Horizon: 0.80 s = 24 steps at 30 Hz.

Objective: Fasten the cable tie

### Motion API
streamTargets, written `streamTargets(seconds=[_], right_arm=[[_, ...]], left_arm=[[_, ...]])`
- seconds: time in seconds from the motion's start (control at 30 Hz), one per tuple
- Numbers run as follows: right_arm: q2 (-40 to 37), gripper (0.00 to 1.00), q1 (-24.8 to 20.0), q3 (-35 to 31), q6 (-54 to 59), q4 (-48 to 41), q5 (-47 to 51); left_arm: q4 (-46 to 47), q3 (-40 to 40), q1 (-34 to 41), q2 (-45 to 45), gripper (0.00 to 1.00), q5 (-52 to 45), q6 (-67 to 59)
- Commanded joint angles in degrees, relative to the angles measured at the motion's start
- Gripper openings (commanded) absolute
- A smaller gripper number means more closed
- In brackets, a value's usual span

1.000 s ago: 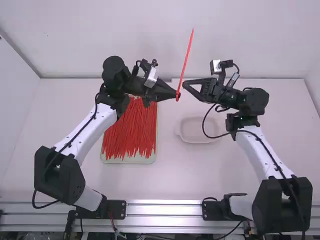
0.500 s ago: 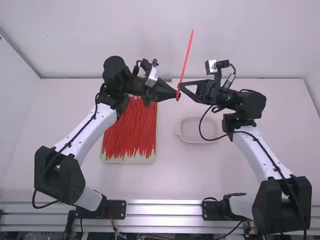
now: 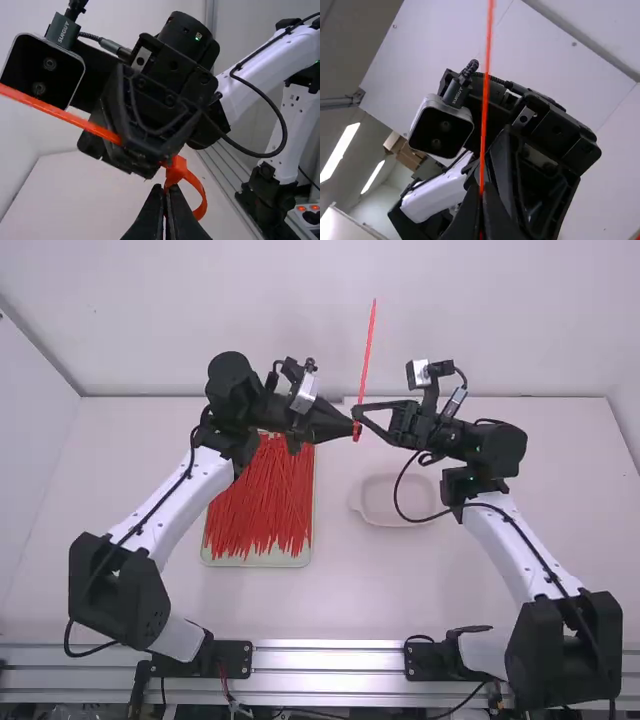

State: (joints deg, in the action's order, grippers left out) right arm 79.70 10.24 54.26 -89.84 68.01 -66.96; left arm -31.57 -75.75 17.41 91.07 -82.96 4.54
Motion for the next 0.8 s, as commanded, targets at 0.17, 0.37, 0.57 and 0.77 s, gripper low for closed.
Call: streamTargets(seconds=[0.17,0.37,0.57,0.77], right_arm=[[-1.2,0.00,0.2,1.3,5.0,0.6,-1.1],[-1.2,0.00,-4.5,1.3,9.7,0.0,-5.6],[-1.2,0.00,-11.4,1.2,25.7,-17.4,-12.4],[-1.2,0.00,-14.7,1.3,46.5,-40.9,-13.1]], left_arm=[[-0.3,0.2,0.3,-1.2,0.99,0.0,0.2],[2.4,0.2,-0.1,-1.2,0.99,2.2,3.2],[21.3,0.2,-2.9,-1.2,0.99,10.7,5.2],[42.0,0.2,-5.7,-1.2,0.99,11.8,-6.8]])
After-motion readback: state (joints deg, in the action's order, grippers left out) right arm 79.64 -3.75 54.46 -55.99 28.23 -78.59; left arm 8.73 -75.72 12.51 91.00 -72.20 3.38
